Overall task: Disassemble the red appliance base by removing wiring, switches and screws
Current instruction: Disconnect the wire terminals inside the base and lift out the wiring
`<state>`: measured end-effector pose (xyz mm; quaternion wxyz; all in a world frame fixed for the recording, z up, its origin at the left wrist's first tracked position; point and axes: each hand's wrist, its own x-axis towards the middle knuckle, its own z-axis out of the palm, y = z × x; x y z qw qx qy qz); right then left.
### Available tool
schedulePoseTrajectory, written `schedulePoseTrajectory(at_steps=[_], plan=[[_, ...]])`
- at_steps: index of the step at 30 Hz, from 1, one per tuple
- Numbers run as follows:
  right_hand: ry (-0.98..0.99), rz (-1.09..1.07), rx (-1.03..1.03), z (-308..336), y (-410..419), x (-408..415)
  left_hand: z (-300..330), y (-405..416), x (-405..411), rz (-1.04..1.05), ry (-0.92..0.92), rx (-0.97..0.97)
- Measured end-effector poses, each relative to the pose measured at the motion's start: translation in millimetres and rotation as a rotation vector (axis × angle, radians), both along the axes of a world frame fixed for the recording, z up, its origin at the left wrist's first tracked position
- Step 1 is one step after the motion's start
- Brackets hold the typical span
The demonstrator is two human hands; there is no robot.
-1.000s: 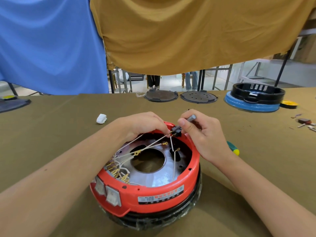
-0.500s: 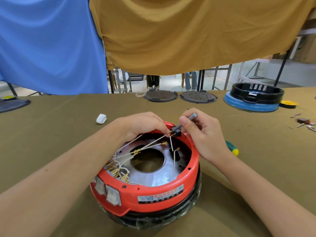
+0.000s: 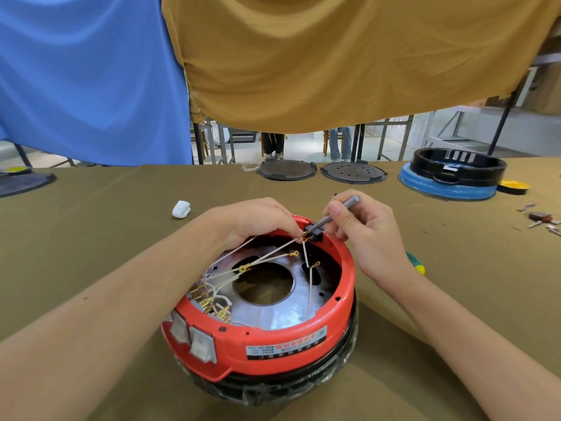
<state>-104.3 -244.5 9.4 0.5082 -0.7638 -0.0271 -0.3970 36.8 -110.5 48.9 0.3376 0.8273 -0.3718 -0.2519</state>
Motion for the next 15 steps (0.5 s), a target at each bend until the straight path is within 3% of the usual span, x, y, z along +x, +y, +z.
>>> schedulePoseTrajectory(at_steps=[4,9,15], plan=[[0.004,-0.010,0.023,0.1,0.2,0.7,0.0,-0.3,0.6,-0.005,-0.014,0.004],[-0.029,-0.082,-0.195,1.0,5.7,-2.6,0.1,1.5,0.8,-0.021,0.007,0.010],[-0.043,-0.094,-0.282,2.1,5.2,-4.3,0.8,2.2,-0.6,-0.018,0.012,0.003]])
